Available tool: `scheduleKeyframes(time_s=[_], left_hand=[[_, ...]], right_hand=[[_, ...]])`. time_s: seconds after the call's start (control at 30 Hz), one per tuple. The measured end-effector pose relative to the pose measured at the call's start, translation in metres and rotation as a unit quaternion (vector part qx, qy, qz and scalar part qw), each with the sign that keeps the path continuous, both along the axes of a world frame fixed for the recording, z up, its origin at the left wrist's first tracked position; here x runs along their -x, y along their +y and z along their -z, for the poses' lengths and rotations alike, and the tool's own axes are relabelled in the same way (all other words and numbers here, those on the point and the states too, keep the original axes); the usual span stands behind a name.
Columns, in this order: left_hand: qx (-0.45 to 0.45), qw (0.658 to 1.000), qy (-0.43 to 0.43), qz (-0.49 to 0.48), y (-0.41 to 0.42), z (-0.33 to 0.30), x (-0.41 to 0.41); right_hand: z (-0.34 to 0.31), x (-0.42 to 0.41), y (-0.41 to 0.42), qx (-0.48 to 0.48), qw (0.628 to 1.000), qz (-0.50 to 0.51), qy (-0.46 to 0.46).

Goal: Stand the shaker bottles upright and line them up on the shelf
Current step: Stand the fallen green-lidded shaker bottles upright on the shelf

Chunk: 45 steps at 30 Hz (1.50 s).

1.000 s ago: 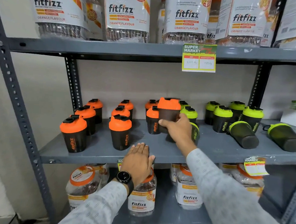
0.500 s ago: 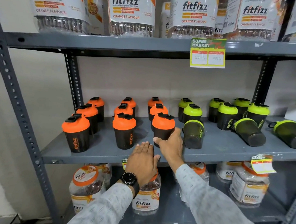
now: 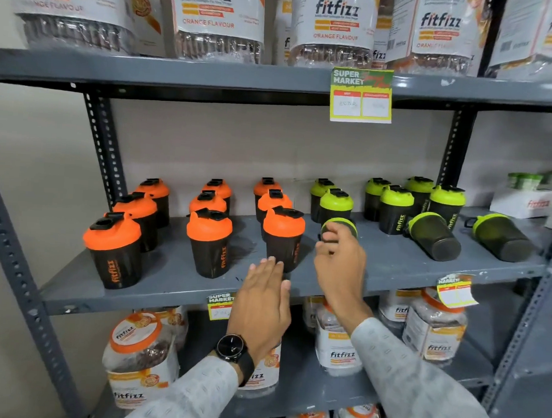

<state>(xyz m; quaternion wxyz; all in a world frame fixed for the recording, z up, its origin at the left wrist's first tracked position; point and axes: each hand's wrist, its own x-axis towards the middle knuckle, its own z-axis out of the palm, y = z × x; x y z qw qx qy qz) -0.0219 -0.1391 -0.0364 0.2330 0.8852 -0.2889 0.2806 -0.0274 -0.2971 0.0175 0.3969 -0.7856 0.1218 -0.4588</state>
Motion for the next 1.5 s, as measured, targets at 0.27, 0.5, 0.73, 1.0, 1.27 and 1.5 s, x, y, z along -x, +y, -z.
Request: scheduleKeyframes(time_s=[0.27,0.5,0.73,1.0,1.27,1.5], left_hand=[[-0.145,0.989,0.015,-0.014,-0.09,-0.004,0.002],[-0.173,0.98,0.032,-0.094,-0.107,0.006,0.002],[-0.168,0.98,0.061,-0.084,-0.121,-0.007,0.006],[-0.145,0.982,0.076,-0.091,-0.126,-0.001,0.006],[-0.133,0.984,0.073,-0.09,-0.127,-0.001,0.006],[-0.14,0.984,0.07,-0.09,-0.127,-0.001,0.006]], right_hand=[[-0.039,-0.015,-0.098,-0.106,0.957,-0.007,0.27],[-0.048,-0.032,-0.11,-0.31,0.881,-0.206,0.291],[-0.048,-0.03,-0.129,-0.33,0.893,-0.212,0.222],[-0.035,-0.014,-0.143,-0.098,0.984,-0.097,0.11],[-0.001,-0.007,-0.14,-0.054,0.992,-0.088,0.073],[0.008,-0.009,-0.133,-0.036,0.994,-0.073,0.068]])
